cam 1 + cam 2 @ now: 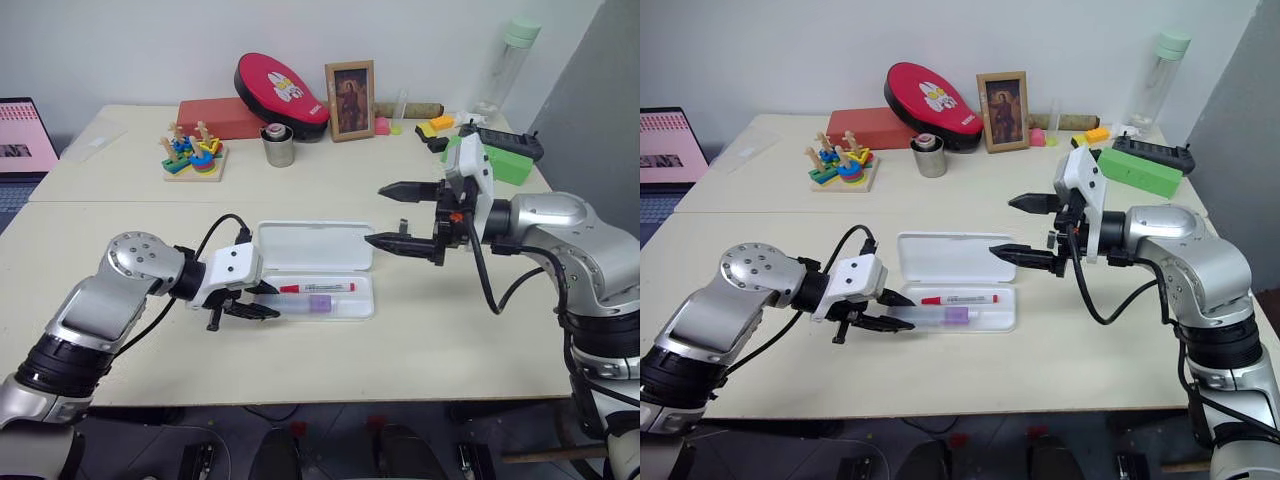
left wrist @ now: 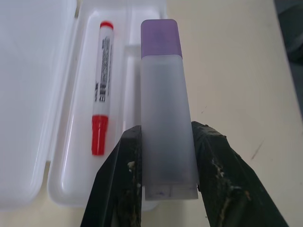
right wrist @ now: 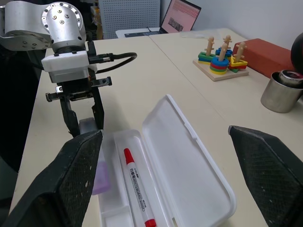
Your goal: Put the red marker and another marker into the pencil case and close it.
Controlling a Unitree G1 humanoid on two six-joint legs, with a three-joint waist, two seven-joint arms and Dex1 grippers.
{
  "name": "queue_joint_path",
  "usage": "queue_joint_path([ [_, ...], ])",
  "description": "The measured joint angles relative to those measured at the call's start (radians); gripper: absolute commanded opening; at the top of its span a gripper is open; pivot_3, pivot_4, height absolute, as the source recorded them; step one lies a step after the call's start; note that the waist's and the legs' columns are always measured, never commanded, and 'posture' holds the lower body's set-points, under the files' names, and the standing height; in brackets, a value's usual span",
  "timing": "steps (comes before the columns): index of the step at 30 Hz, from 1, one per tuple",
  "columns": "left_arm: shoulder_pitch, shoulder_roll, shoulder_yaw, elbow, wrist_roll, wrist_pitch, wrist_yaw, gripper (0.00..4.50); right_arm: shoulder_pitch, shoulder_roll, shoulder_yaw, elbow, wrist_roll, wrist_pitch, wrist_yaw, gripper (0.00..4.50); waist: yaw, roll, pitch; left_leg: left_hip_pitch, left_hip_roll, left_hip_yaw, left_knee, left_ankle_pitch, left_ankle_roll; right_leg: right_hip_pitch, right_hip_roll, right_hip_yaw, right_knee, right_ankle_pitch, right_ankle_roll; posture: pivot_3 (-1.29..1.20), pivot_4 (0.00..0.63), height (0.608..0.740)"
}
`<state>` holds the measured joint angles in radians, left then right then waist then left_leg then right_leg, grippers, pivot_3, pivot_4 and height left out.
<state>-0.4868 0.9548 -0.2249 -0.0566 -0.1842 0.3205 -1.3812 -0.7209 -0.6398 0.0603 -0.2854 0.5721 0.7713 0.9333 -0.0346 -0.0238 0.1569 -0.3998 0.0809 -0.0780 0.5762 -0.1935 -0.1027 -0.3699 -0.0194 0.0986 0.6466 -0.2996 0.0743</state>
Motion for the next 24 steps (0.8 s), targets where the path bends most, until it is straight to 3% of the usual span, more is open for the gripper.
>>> queue_joint_path([
  [24,-0.067,-0.108,-0.049,0.125,0.094,-0.069,0.004,1.19,0.025,0.001,0.001,-0.025,0.001,0.024,-0.023,4.50,0.002,0.000,0.000,0.000,0.000,0.000,0.000,0.000,0.000,0.000,0.000,0.000,0.001,0.000,0.000,0.00,0.150,0.740],
])
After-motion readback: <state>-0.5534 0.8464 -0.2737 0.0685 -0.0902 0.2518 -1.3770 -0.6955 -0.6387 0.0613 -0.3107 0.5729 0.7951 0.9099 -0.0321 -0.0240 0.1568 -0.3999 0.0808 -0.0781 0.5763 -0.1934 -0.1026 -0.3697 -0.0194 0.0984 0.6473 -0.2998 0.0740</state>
